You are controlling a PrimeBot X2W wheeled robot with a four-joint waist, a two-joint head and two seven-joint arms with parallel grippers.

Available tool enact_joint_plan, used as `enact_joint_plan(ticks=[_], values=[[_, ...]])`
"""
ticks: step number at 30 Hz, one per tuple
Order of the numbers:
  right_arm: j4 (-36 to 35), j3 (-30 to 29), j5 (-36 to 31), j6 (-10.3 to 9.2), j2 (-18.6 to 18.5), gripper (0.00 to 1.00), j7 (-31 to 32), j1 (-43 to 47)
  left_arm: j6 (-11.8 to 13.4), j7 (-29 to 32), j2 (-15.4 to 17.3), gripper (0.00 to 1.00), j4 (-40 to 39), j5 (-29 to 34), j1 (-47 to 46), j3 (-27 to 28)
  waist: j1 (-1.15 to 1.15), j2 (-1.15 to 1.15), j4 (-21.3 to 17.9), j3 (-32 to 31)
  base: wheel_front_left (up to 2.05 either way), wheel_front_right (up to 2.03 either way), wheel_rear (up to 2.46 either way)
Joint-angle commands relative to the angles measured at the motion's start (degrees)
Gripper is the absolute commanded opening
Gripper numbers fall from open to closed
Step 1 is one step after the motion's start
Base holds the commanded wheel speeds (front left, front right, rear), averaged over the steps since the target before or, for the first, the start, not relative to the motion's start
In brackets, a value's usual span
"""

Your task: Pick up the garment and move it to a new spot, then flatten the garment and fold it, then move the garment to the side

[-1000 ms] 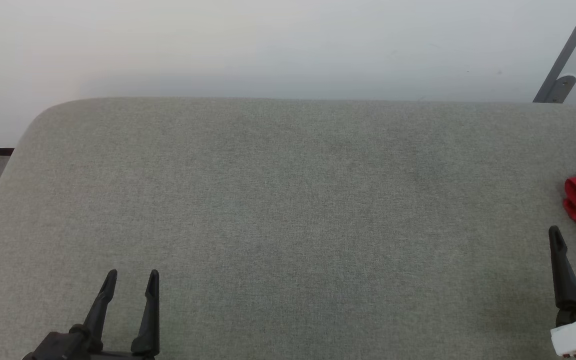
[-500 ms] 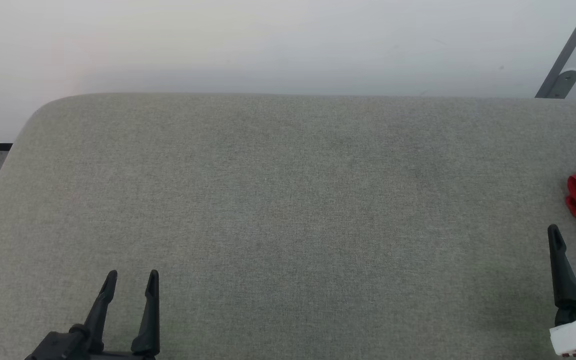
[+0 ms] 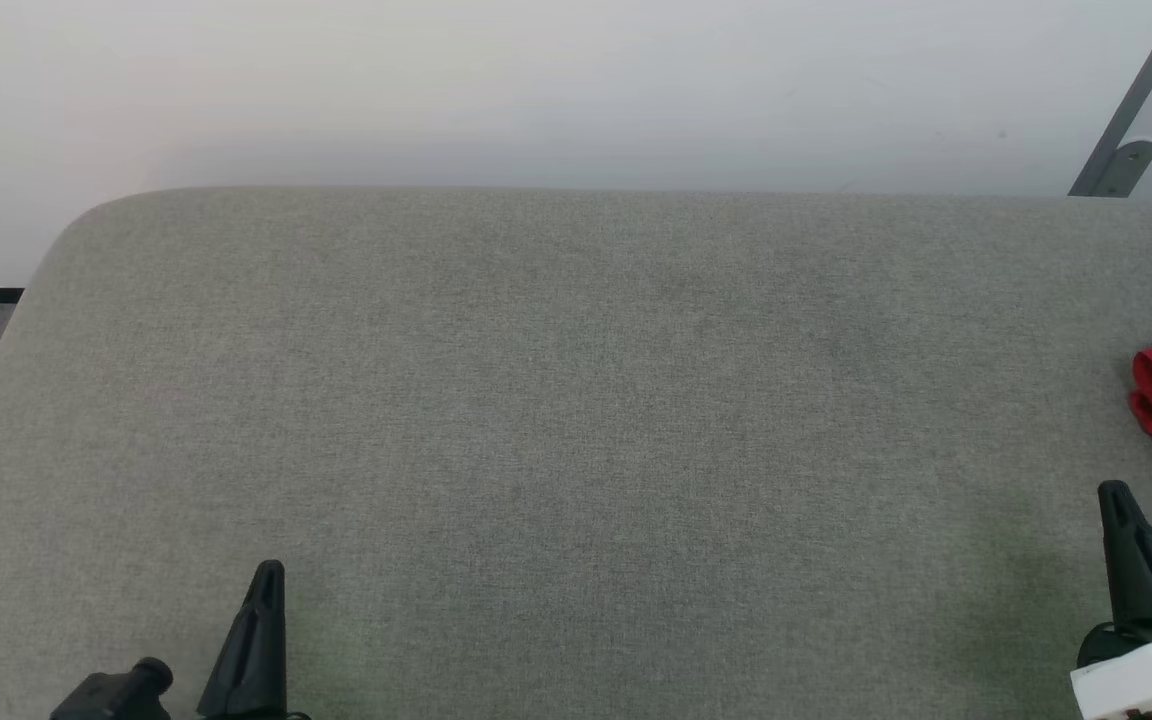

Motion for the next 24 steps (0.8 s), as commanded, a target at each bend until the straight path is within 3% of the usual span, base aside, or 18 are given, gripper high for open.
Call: enact_joint_plan(ticks=[1, 24], values=[[-0.2, -0.1, 3.0, 0.0, -0.1, 0.0, 0.6, -1.5, 0.2, 0.7, 0.3, 0.0, -0.3, -3.8, -1.7, 0.4, 0.0, 0.0, -0.1, -0.1, 0.0, 0.0, 0.0], [3.1, 0.1, 19.7, 0.0, 3.0, 0.0, 3.9, -4.6, 0.0, 5.2, 0.0, 0.0, 3.3, -24.0, -6.1, 1.2, 0.0, 0.0, -0.6, -0.5, 0.0, 0.0, 0.0]])
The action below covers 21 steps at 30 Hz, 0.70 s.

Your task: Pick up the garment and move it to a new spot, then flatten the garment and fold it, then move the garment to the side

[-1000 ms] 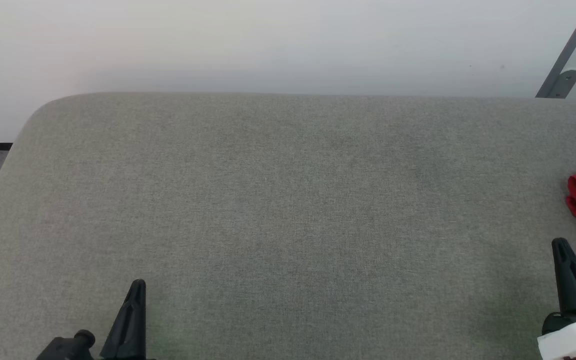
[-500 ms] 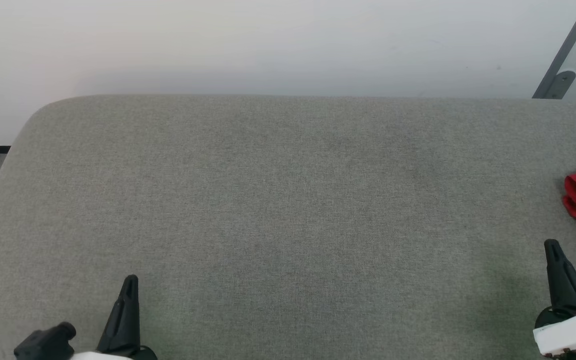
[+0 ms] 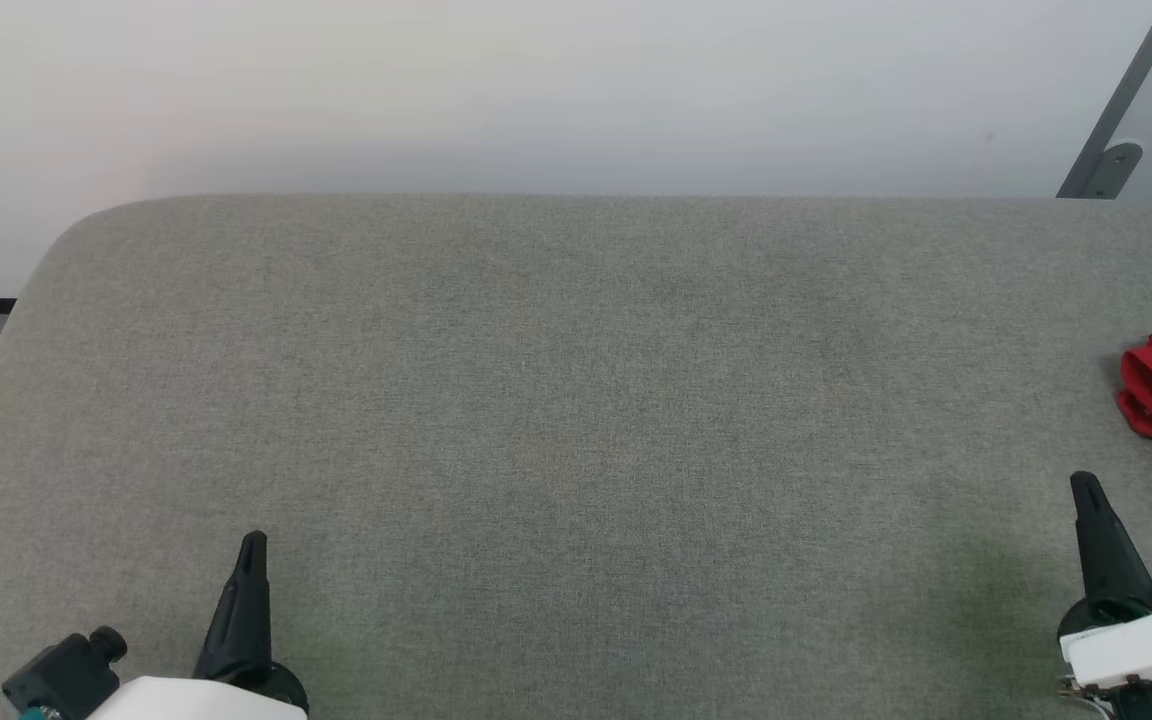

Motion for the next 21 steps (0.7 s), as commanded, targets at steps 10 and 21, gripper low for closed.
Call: enact_joint_plan(ticks=[10, 21], values=[[0.8, 0.1, 7.5, 0.0, 1.1, 0.0, 1.6, -2.6, 0.0, 2.1, -0.1, 0.0, 0.5, -8.9, -2.9, 0.9, 0.0, 0.0, -0.3, -0.2, 0.0, 0.0, 0.0], [2.1, 0.1, 13.8, 0.0, 2.2, 0.0, 2.9, -3.6, 0.1, 4.0, -0.4, 0.0, 1.6, -16.2, -4.4, 1.5, 0.0, 0.0, -0.5, -0.4, 0.0, 0.0, 0.0]])
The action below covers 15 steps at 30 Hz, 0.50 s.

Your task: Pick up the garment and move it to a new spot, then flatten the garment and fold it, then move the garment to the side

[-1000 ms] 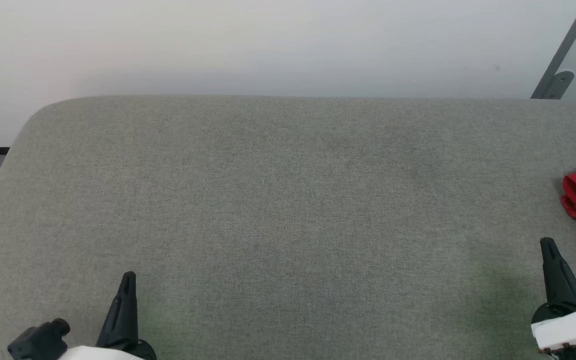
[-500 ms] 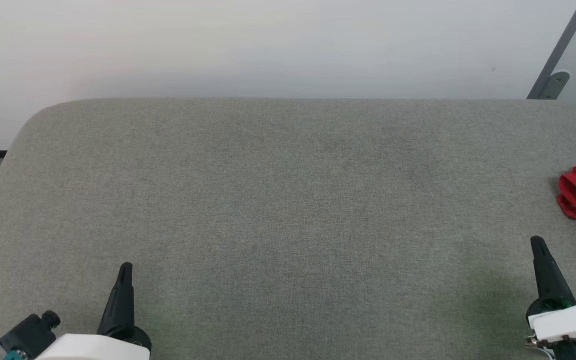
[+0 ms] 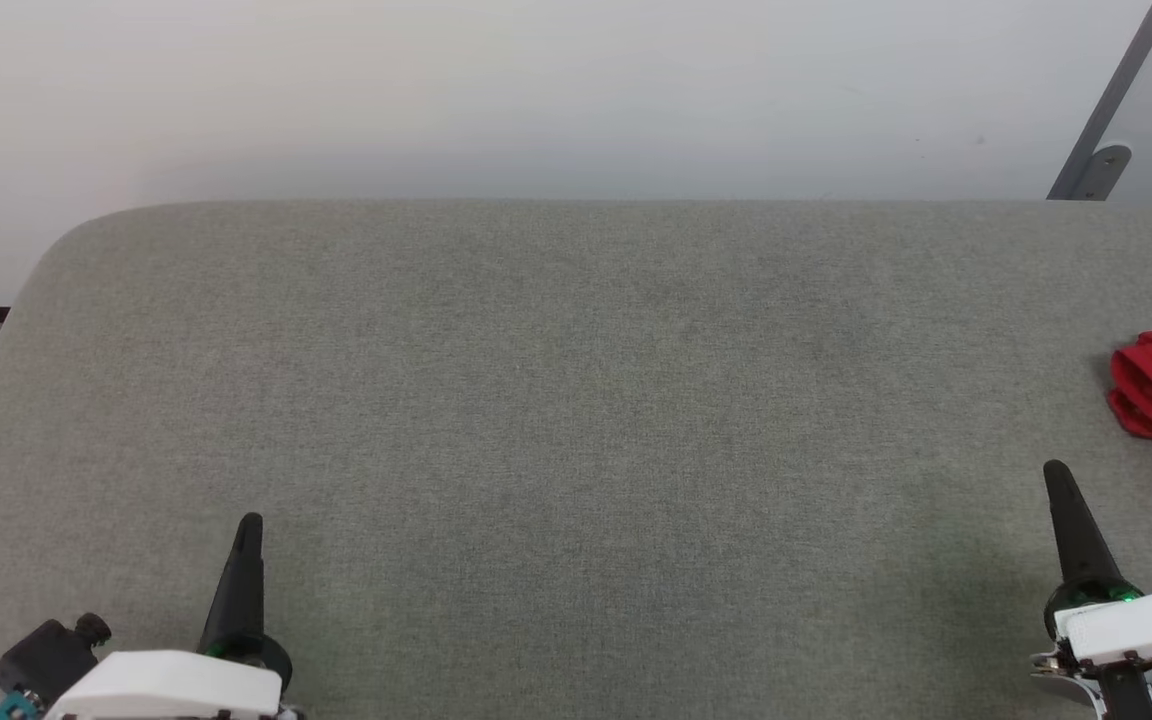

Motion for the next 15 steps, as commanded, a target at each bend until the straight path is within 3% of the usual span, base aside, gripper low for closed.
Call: enact_joint_plan(ticks=[1, 15], values=[[0.0, 0.1, 1.7, 0.0, 0.0, 0.0, 0.4, -1.1, 0.1, 0.4, 0.1, 0.0, -0.2, -1.8, -1.6, 0.5, 0.0, 0.0, 0.0, 0.0, 0.0, 0.0, 0.0], [1.4, 0.2, 8.7, 0.01, 1.4, 0.0, 1.9, -2.4, 0.1, 2.7, -0.3, 0.0, 1.0, -10.0, -3.4, 1.3, 0.0, 0.0, -0.4, -0.3, 0.0, 0.0, 0.0]])
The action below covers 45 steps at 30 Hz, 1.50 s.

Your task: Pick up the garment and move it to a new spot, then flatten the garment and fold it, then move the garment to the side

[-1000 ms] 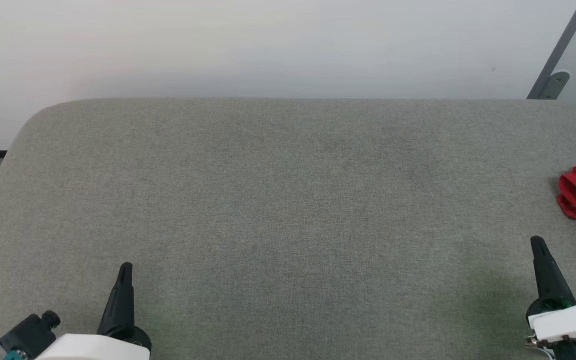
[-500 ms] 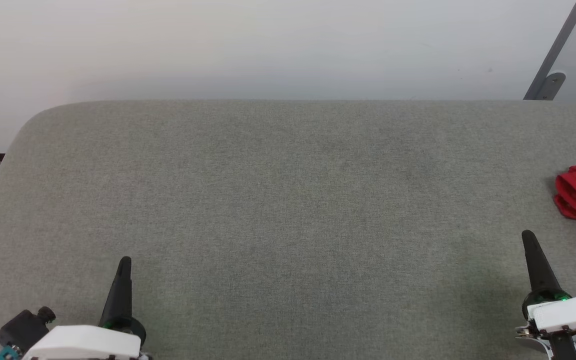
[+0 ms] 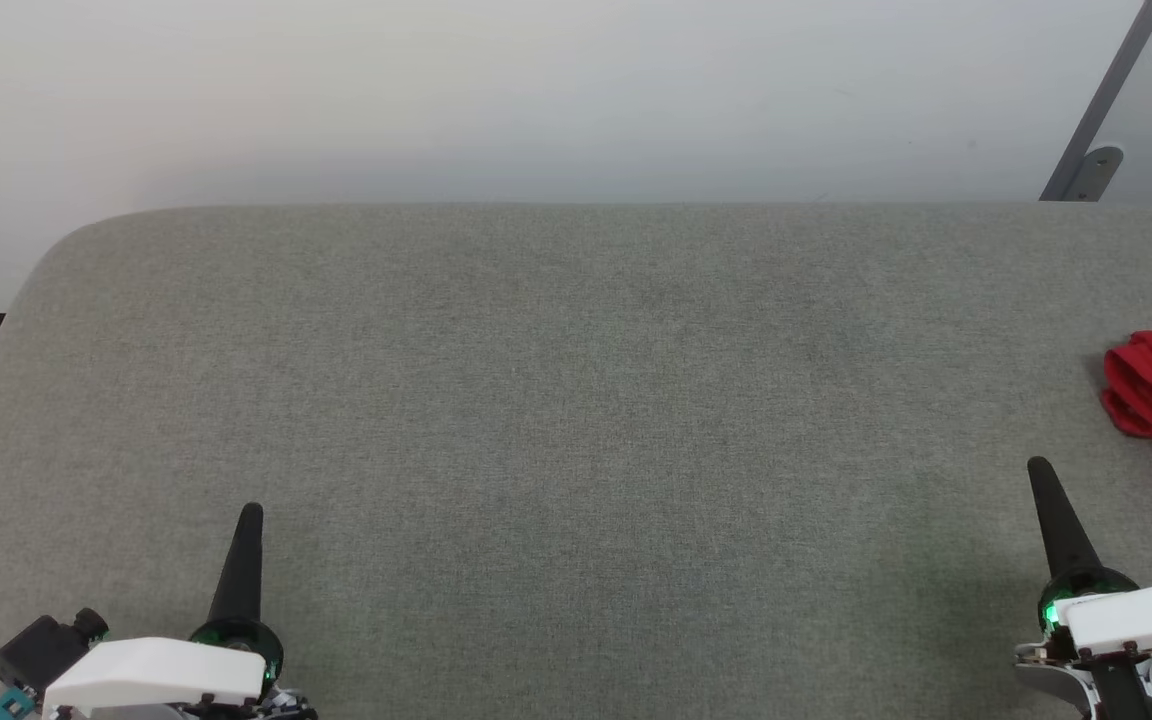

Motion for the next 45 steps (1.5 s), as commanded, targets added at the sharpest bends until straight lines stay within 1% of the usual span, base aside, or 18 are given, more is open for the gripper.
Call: enact_joint_plan(ticks=[1, 23, 45], values=[[-0.1, 0.1, 1.1, 0.01, 0.1, 0.0, 0.4, -1.1, 0.1, 0.4, 0.2, 0.0, -0.3, -1.6, -1.5, 0.4, 0.0, 0.0, 0.0, 0.0, 0.0, 0.0, 0.0], [1.9, 0.2, 10.4, 0.02, 1.9, 0.0, 2.3, -2.7, 0.1, 3.6, -0.6, 0.0, 1.5, -12.2, -3.8, 1.6, 0.0, 0.0, -0.6, -0.5, 0.0, 0.0, 0.0], [3.4, 0.3, 17.9, 0.02, 3.3, 0.0, 3.8, -3.9, 0.1, 6.2, -1.3, 0.0, 2.9, -20.4, -5.6, 2.8, 0.0, 0.0, -1.1, -0.9, 0.0, 0.0, 0.0]])
